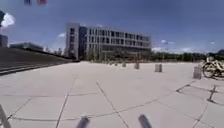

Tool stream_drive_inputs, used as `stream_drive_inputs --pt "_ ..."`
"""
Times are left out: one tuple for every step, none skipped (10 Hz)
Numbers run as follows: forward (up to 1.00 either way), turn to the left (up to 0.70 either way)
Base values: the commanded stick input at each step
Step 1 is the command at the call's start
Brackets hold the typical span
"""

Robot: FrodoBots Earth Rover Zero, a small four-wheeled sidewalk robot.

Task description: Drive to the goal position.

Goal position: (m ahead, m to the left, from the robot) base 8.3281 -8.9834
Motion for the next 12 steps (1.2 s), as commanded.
stream_drive_inputs --pt "1.00 -0.39" --pt "1.00 -0.33" --pt "1.00 0.00" --pt "1.00 0.01" --pt "1.00 0.01" --pt "1.00 0.01" --pt "1.00 0.01" --pt "1.00 0.01" --pt "1.00 0.01" --pt "1.00 0.01" --pt "1.00 0.01" --pt "1.00 0.01"
